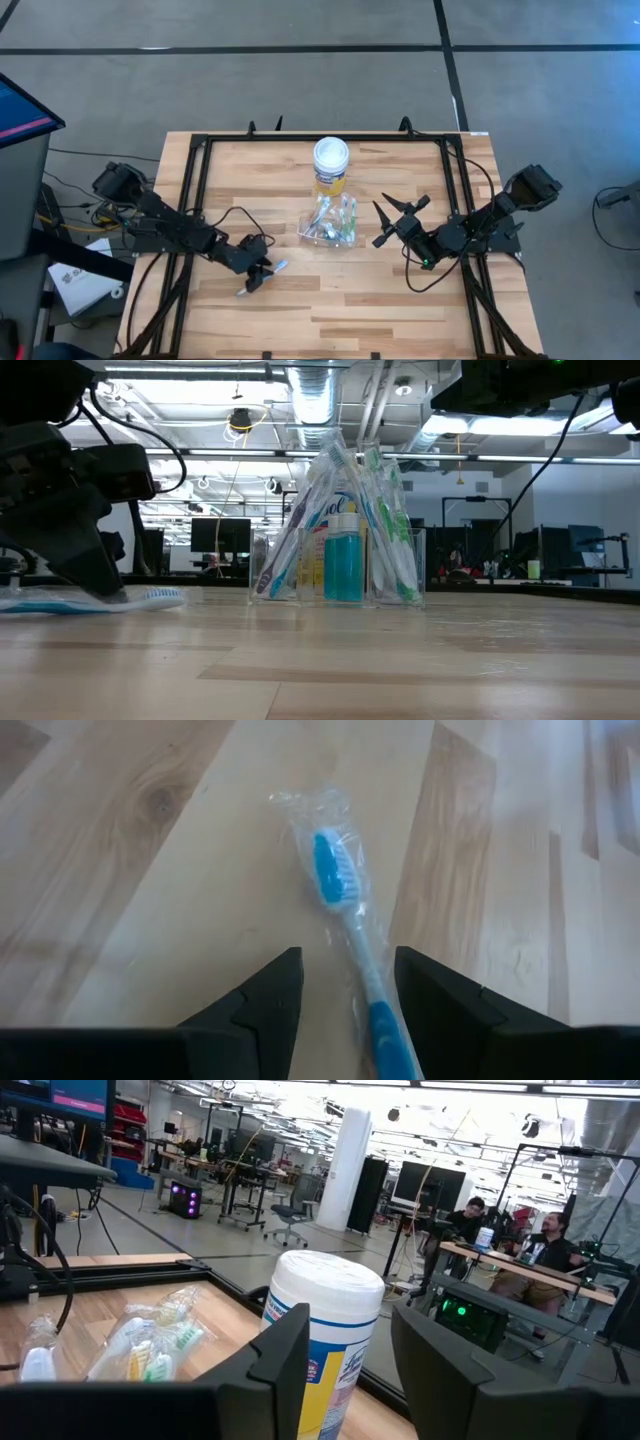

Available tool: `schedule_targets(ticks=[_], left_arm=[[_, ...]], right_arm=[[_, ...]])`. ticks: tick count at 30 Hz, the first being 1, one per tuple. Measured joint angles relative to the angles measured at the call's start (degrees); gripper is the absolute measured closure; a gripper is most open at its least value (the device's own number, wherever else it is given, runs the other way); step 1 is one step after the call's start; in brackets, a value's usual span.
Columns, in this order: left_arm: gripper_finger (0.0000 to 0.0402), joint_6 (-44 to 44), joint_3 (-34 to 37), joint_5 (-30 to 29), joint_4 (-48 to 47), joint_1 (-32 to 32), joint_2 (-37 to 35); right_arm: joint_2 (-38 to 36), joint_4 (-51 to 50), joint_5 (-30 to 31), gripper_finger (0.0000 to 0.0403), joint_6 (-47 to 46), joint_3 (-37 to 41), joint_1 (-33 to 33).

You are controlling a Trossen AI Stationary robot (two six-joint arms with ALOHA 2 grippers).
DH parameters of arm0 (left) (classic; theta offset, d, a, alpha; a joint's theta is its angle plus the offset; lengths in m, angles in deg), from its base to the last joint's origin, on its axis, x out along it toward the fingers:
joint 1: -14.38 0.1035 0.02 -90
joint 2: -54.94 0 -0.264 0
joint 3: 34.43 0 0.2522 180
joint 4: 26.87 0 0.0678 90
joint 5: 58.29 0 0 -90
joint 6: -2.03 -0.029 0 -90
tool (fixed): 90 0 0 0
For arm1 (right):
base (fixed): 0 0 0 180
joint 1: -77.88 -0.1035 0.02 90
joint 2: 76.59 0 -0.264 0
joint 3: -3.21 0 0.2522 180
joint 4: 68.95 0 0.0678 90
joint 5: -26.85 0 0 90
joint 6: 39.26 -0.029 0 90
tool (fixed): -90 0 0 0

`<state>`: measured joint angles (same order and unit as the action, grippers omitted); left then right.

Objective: Pick & Place toothbrushing station
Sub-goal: Put the blue toothbrush into the transparent organizer

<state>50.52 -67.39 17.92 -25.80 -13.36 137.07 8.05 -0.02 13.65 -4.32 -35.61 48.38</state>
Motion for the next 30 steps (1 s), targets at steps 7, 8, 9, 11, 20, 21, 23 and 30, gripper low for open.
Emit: schedule_targets(ticks=[7,8,9,11,20,21,23,30], left_arm=[[0.0243,0.2,-0.1,0.8,1.6,0.0,1.4],[0.0243,0.2,-0.2,0.8,1.5,0.0,1.4],[0.0246,0.2,-0.2,0.8,1.5,0.0,1.4],[0.0257,0.2,-0.2,0.7,1.4,0.0,1.6],[0.0373,0.4,-0.1,0.2,2.1,0.1,1.7],[0.0386,0.4,-0.1,0.4,2.3,0.1,1.8],[0.0394,0.4,-0.1,0.7,2.5,0.1,1.7],[0.0400,0.0,0.1,1.1,2.5,0.2,-0.1]], right_arm=[[0.0,0.0,0.0,0.0270,0.0,0.0,0.0],[0.0,0.0,0.0,0.0269,0.0,0.0,0.0],[0.0,0.0,0.0,0.0269,0.0,0.0,0.0],[0.0,0.0,0.0,0.0269,0.0,0.0,0.0],[0.0,0.0,0.0,0.0275,0.0,0.0,0.0],[0.0,0.0,0.0,0.0275,0.0,0.0,0.0],[0.0,0.0,0.0,0.0275,0.0,0.0,0.0],[0.0,-0.4,0.0,0.0275,0.0,0.0,0.0]])
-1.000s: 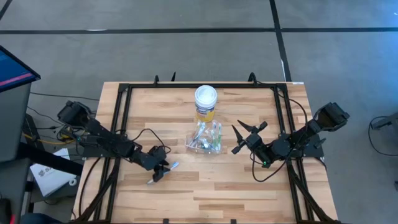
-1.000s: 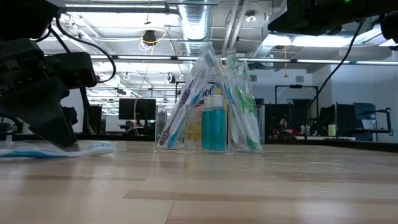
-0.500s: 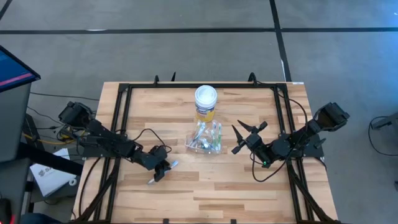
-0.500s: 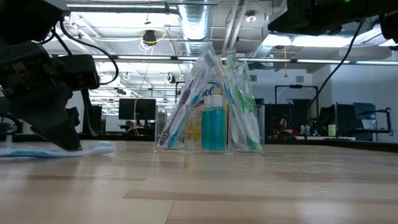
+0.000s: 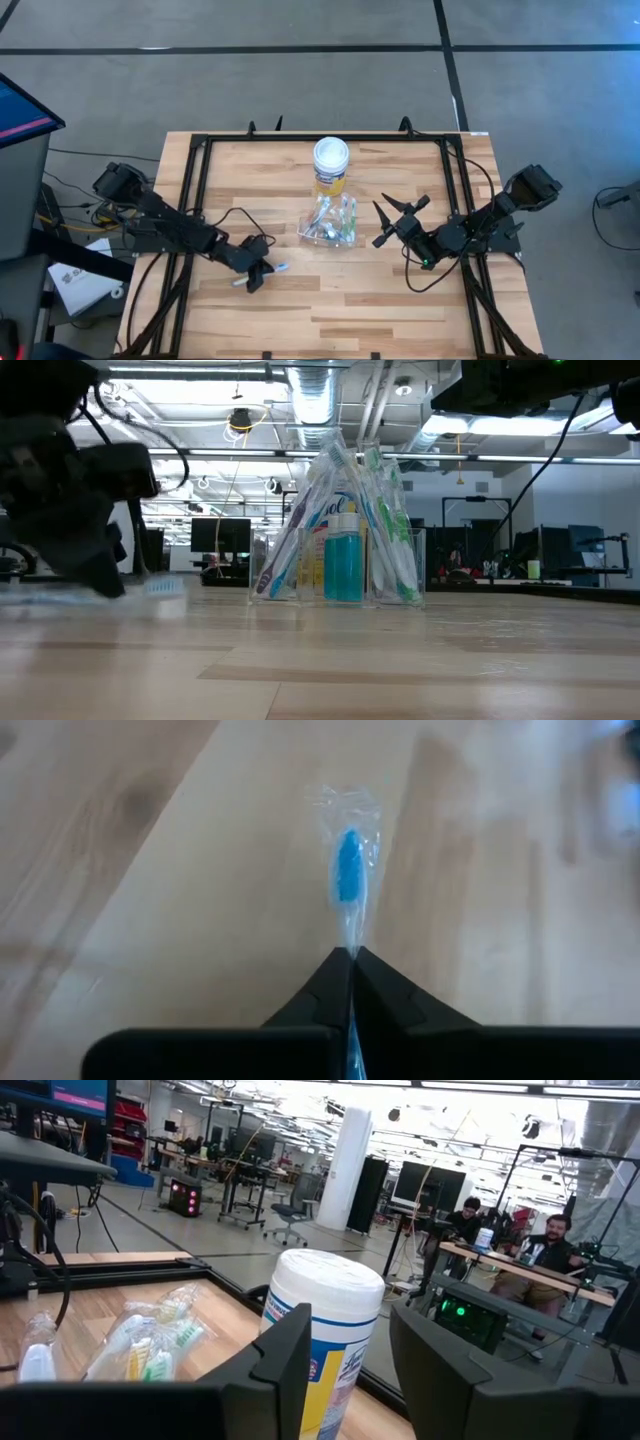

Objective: Pick & Place toothbrushing station
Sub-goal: Put the blue toothbrush into the transparent organizer

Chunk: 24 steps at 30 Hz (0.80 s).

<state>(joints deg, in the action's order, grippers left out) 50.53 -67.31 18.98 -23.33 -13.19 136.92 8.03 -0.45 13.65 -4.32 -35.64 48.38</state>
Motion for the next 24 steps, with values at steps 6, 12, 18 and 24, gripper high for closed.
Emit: schedule_targets(ticks=[6,12,18,24], left_arm=[[0.0401,-3.8,0.0,-2.2,0.8,0.0,-6.0],[0.0401,-10.4,-0.1,-9.4,2.6,0.0,-11.8],[0.0401,-18.4,-0.1,-14.2,7.5,0.0,-15.0],[0.0401,-27.3,0.2,-16.4,17.4,1.7,-15.2]], right_arm=[[0.0,-0.4,0.0,0.0276,0.0,0.0,0.0],[0.0,-0.4,0.0,0.0275,0.0,0.0,0.0],[0.0,-0.4,0.0,0.0275,0.0,0.0,0.0],[0.0,-0.4,-0.1,0.0276,0.0,0.0,0.0]])
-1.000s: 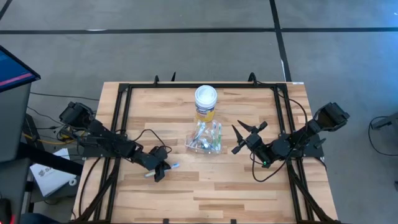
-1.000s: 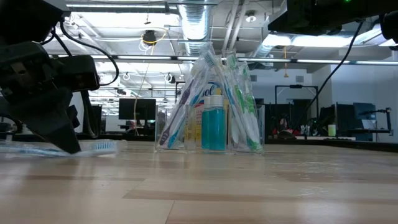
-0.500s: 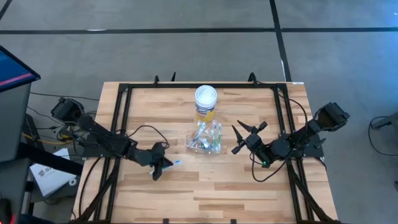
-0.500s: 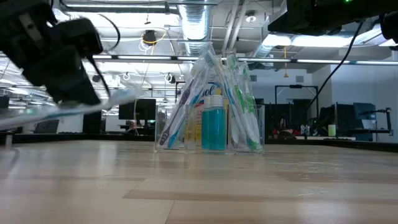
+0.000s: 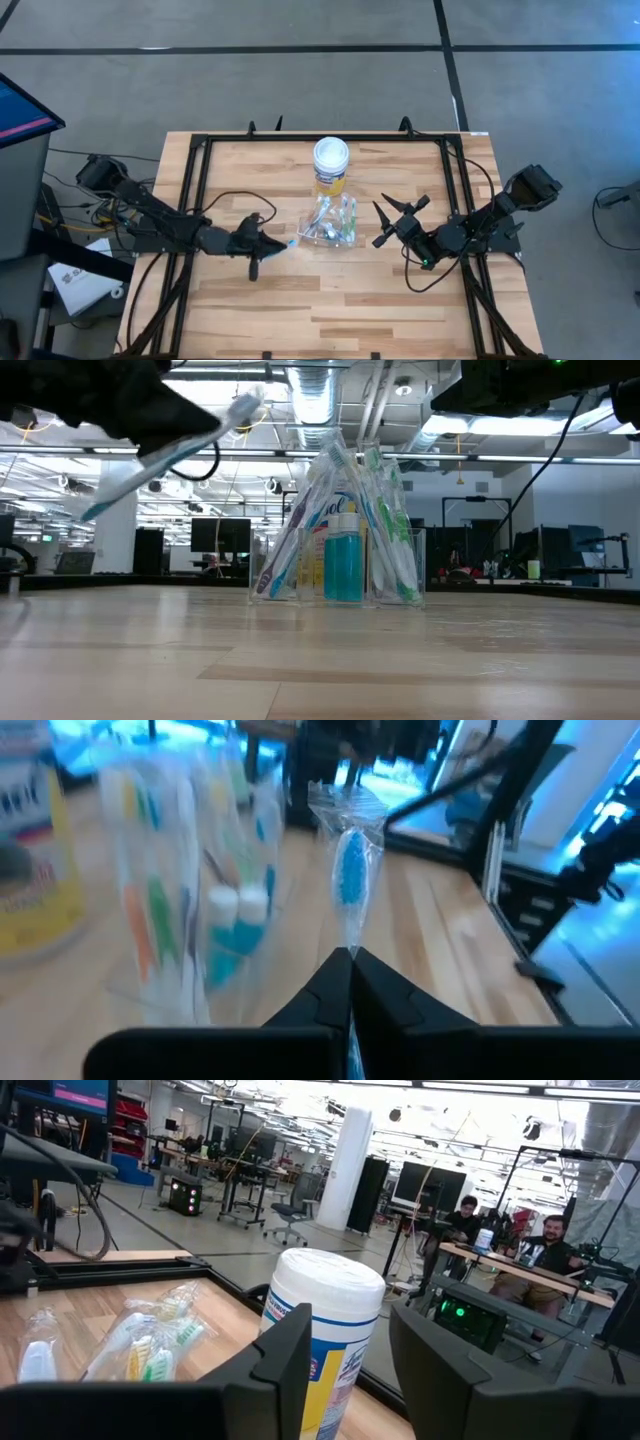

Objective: Pick & Place toothbrushing station
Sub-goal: Put the blue toothbrush into the transparent organizer

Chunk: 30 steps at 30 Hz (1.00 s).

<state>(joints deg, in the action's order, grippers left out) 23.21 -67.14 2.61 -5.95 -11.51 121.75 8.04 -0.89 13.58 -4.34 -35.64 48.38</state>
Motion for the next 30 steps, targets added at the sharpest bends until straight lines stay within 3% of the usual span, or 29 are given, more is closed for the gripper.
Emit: schedule_targets(ticks=[14,30], left_arm=[[0.0401,-11.0,0.1,6.2,12.2,8.2,0.2],[0.0401,-16.7,0.1,20.0,23.5,17.7,1.8]], right_arm=[[0.0,0.0,-0.2,0.0278,0.0,0.0,0.0],[0.0,0.0,-0.2,0.0278,0.0,0.0,0.0]])
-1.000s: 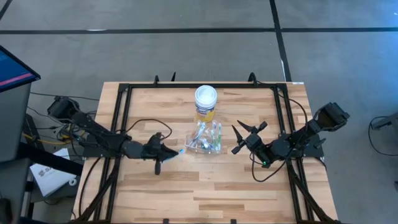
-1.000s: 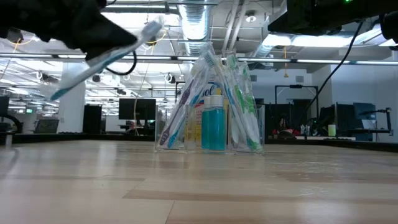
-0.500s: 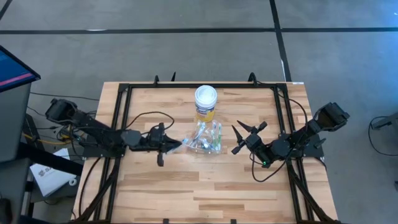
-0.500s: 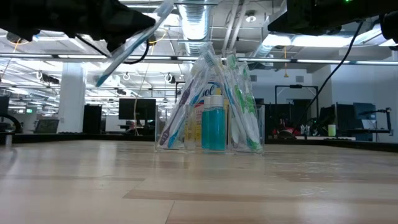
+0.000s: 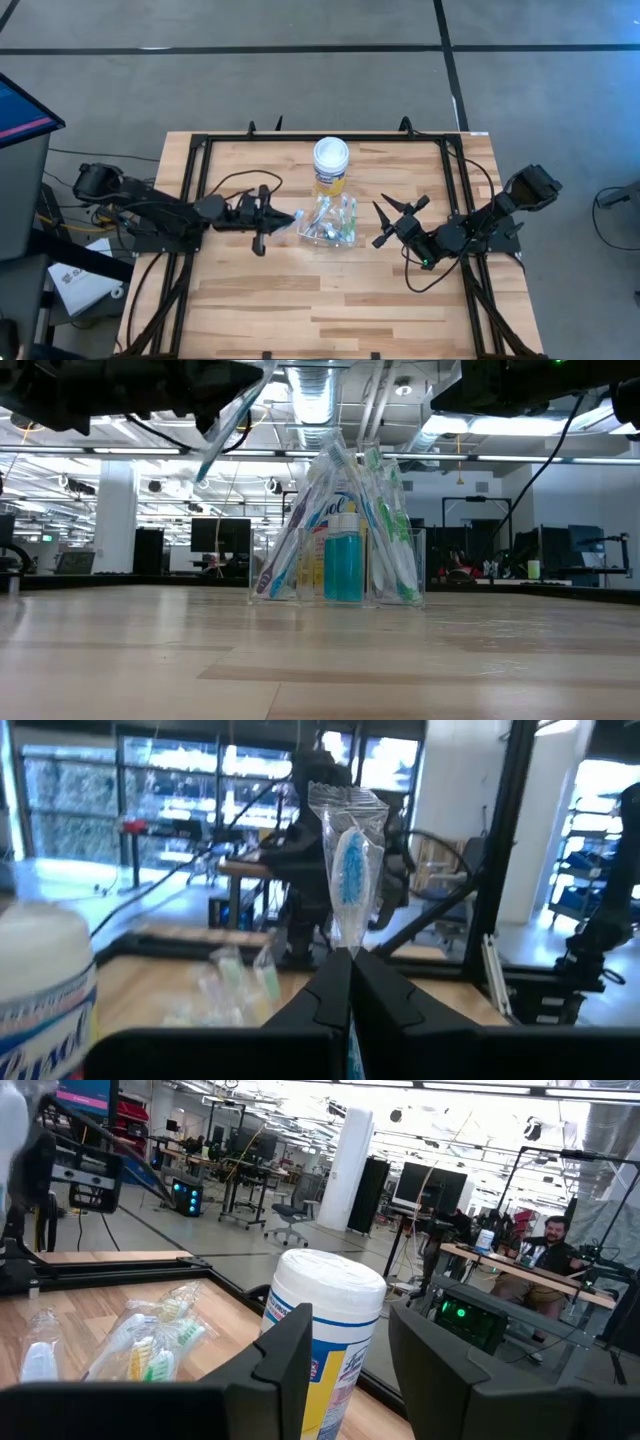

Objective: Pick & Place toothbrushing station
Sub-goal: Put the blue toothbrush into the transparent organizer

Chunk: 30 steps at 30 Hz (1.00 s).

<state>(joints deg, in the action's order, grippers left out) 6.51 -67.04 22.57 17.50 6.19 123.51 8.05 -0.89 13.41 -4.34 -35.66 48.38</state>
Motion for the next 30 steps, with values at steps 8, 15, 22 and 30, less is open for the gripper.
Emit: schedule_targets(ticks=[8,15,22,30], left_arm=[[0.0401,-1.7,0.0,4.6,12.4,3.4,7.7],[0.0401,-1.3,0.0,7.4,23.3,6.2,15.7],[0.0401,-1.3,0.0,7.6,30.5,8.3,21.2],[0.0401,-1.2,-0.1,7.5,31.8,10.4,23.1]], right_arm=[[0.0,0.0,0.0,0.0278,0.0,0.0,0.0],[0.0,0.0,0.0,0.0278,0.0,0.0,0.0],[0.0,0.0,0.0,0.0278,0.0,0.0,0.0],[0.0,0.0,0.0,0.0278,0.0,0.0,0.2]])
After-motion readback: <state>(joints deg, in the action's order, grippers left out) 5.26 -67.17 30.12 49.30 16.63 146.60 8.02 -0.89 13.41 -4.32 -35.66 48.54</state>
